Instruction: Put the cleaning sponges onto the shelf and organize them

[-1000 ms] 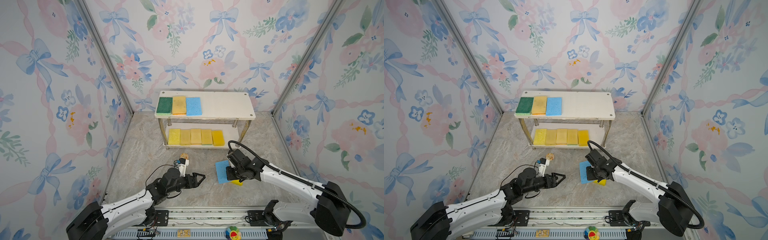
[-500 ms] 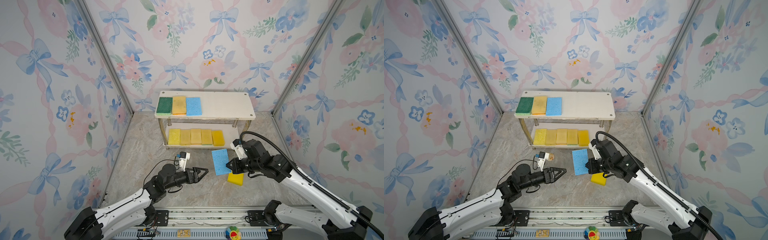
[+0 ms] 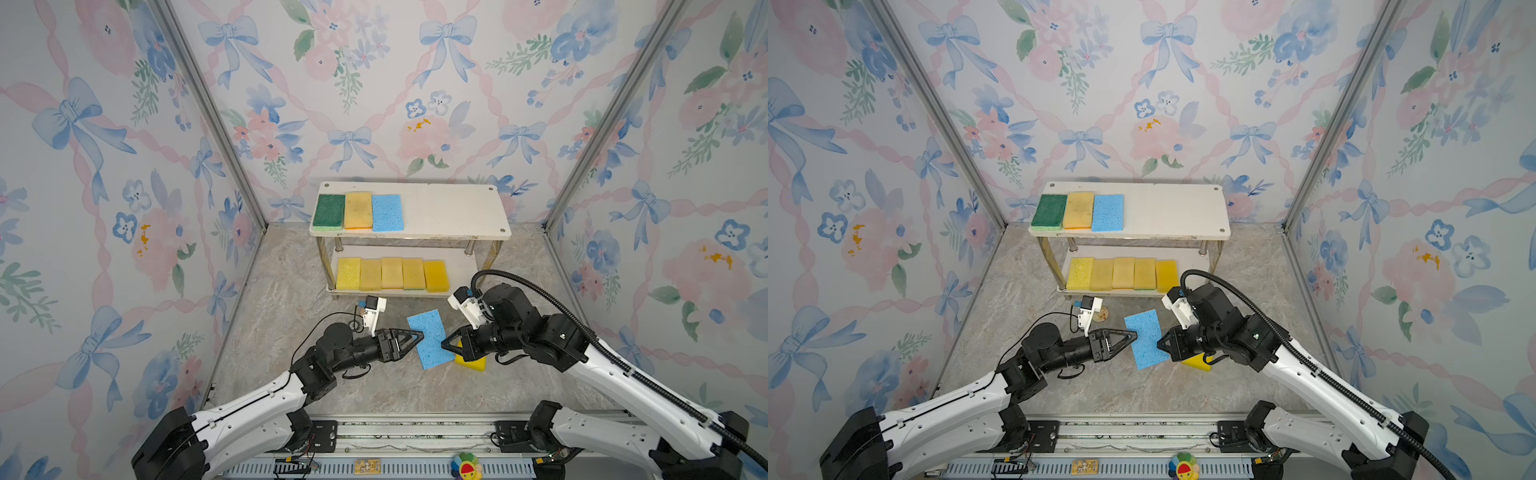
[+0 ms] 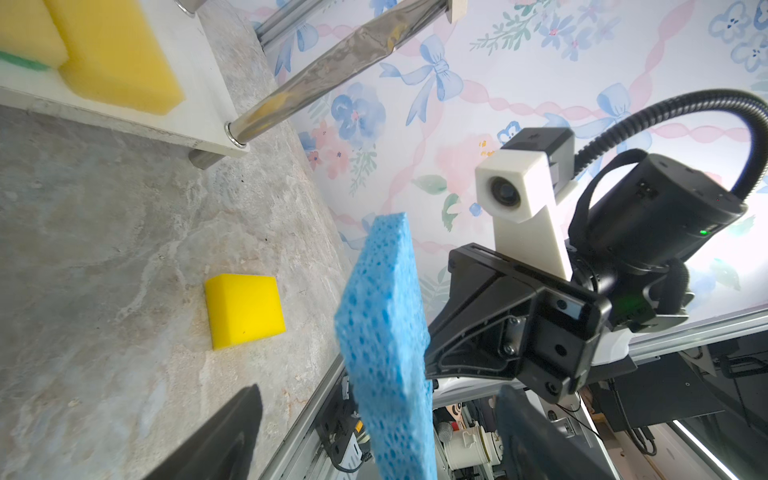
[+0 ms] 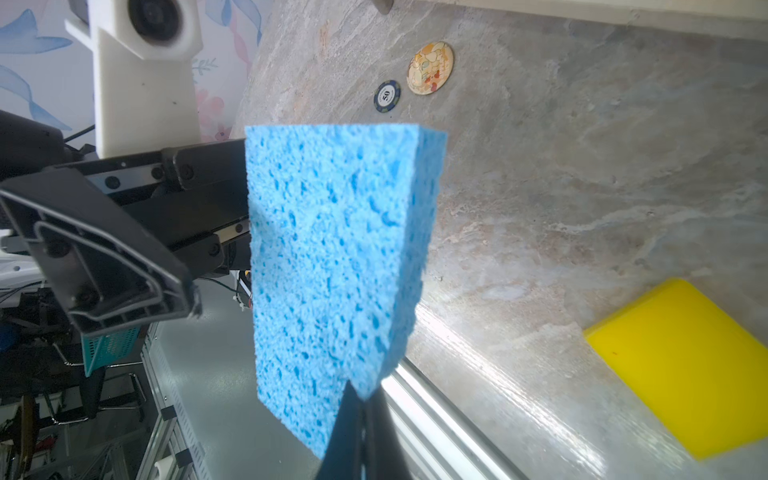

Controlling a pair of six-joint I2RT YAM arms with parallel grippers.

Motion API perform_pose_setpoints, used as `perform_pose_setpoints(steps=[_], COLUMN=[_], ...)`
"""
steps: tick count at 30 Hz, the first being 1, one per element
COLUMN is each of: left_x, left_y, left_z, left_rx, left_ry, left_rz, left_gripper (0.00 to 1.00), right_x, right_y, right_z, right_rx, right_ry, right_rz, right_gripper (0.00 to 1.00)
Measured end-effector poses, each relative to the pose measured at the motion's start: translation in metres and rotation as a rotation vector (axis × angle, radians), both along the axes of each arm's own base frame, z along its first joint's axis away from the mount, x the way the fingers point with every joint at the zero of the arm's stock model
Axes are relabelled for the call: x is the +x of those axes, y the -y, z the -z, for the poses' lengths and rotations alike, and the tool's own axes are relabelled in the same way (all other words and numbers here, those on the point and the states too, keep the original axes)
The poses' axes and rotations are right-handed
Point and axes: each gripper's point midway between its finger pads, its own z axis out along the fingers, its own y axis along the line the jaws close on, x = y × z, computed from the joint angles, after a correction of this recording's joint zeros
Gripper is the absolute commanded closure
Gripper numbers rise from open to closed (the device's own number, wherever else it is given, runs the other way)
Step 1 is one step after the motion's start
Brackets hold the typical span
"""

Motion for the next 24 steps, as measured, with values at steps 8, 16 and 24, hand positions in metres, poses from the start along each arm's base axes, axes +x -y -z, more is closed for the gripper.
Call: perform_pose_setpoints(steps=[8,16,24], left_x=[0.000,0.000,0.001], left_y=[0.000,0.000,0.001], left_z=[-0.004,-0.006,-0.004], left_rx=[-0.020,-0.029,-0.027], left_ry=[-0.005,-0.016,-0.019], left_rz=[-0.002,-0.002,-0.003], left_gripper=[0.48,0.85,0.96], right_x=[-0.007,-0.008,-0.007], right_y=[-0.008,-0.013,-0.012], right_z=[0.000,0.003,0.003], right_rx=[-0.002,-0.008,-0.013], right_ry=[0.001,-0.003,0.004], right_rz=[-0.047,-0.060,-0.060], right_gripper=[0.95,0.95,0.73])
